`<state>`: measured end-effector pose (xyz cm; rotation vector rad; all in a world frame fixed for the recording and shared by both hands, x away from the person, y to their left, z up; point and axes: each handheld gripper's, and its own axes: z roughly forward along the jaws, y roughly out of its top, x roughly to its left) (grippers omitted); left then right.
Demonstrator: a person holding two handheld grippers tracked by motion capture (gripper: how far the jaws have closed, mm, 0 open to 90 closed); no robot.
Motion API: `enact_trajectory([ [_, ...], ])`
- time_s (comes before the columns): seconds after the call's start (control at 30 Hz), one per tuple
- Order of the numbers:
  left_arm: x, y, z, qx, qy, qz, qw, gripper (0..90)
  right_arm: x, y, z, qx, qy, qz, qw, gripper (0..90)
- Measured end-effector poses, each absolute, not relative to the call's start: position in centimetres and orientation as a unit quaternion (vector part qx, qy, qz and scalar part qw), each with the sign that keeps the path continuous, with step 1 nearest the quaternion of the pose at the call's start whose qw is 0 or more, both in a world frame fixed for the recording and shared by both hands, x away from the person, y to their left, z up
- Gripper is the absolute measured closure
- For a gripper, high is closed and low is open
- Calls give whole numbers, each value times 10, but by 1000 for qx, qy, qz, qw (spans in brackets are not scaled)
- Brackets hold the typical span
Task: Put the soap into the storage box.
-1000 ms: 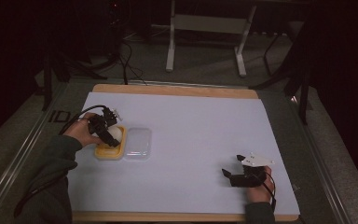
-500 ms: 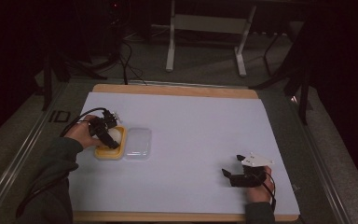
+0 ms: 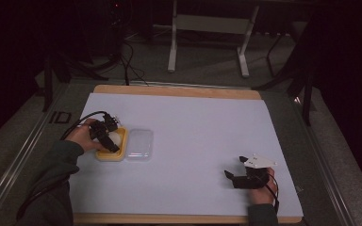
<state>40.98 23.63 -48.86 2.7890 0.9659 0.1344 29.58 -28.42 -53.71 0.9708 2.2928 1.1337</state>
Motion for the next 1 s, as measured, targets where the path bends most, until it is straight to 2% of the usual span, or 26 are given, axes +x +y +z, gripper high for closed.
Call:
enact_trajectory([
  [0.57, 411, 235, -495, 940, 331, 31, 78, 249, 296, -284, -537, 346, 822, 405, 202, 145],
  [0.77, 410, 234, -497, 940, 329, 34, 82, 166, 296, -284, -537, 346, 822, 405, 202, 145],
  [1.0, 410, 232, -497, 941, 326, 53, 80, 116, 296, -284, -537, 347, 823, 403, 201, 145],
])
